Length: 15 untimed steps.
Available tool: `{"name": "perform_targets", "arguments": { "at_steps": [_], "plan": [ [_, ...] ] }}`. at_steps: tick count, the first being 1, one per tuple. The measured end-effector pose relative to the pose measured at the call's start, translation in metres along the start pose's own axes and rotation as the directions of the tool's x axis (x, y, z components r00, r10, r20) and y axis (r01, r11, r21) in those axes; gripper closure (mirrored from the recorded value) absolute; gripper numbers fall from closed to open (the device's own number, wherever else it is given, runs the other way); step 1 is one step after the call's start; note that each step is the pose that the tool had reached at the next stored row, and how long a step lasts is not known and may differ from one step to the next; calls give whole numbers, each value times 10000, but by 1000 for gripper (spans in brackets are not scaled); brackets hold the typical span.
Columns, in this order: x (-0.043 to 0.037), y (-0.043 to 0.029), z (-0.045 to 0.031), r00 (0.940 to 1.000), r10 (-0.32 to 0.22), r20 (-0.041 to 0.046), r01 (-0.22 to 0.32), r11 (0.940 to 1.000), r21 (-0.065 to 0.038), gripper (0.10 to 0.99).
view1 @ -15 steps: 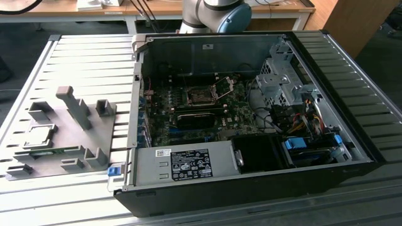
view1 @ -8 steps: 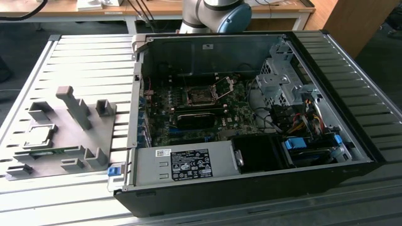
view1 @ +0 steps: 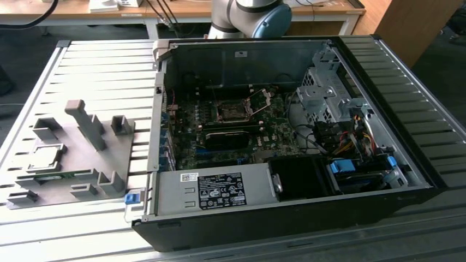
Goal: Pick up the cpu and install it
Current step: 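Pick up the cpu and move it towards the insertion slot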
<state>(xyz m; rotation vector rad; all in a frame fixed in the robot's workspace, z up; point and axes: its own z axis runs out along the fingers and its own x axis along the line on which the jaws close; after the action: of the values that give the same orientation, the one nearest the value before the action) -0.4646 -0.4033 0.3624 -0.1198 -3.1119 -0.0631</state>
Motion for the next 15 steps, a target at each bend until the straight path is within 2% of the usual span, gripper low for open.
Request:
{"name": "perform_targets", "arguments": {
  "at_steps": [8,12,13,14,15],
  "plan": [
    [-3,-34,51,9999,-121,-5,121,9999,1,980],
    [-6,-57,117,9994,-346,-66,346,9994,11,973],
    [-6,-58,135,9994,-349,-67,349,9994,11,918],
    [-7,-59,153,9994,-351,-66,351,9994,10,918],
    [-9,-63,217,9994,-351,-67,351,9994,-8,855]
  ]
}}
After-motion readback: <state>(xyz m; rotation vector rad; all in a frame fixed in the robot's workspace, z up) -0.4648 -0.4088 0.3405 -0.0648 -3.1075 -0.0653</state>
